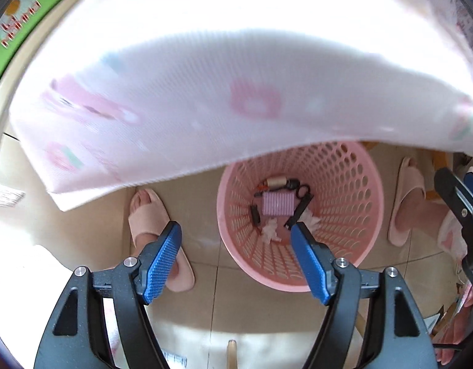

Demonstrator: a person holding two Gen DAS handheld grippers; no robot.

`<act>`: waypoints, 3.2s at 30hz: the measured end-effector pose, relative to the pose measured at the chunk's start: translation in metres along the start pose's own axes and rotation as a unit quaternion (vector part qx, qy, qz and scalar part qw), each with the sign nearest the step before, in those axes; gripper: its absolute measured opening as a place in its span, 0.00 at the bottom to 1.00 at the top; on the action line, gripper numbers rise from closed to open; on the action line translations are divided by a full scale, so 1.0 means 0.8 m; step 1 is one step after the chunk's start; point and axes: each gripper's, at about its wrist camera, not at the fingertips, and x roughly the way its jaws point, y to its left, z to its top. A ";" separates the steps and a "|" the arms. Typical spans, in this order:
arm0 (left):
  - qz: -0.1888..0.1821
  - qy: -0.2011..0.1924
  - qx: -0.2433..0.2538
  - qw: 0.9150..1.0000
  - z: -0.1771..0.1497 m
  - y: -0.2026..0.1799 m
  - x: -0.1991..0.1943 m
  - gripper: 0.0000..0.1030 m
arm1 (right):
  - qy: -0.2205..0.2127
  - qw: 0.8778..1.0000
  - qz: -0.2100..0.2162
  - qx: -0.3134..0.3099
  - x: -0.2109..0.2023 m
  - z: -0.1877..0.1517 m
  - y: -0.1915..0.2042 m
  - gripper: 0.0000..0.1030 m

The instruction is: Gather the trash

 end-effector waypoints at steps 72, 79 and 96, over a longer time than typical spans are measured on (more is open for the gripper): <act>-0.016 -0.337 -0.030 0.941 -0.017 0.034 -0.219 0.99 | -0.210 0.977 0.003 -0.042 -0.180 0.033 0.003 1.00; -0.001 -0.338 -0.020 0.941 -0.017 0.029 -0.218 0.99 | -0.210 0.976 0.001 -0.049 -0.179 0.031 0.009 1.00; 0.006 -0.329 -0.016 0.944 -0.012 0.025 -0.208 0.99 | -0.205 0.978 0.002 -0.047 -0.176 0.033 0.008 1.00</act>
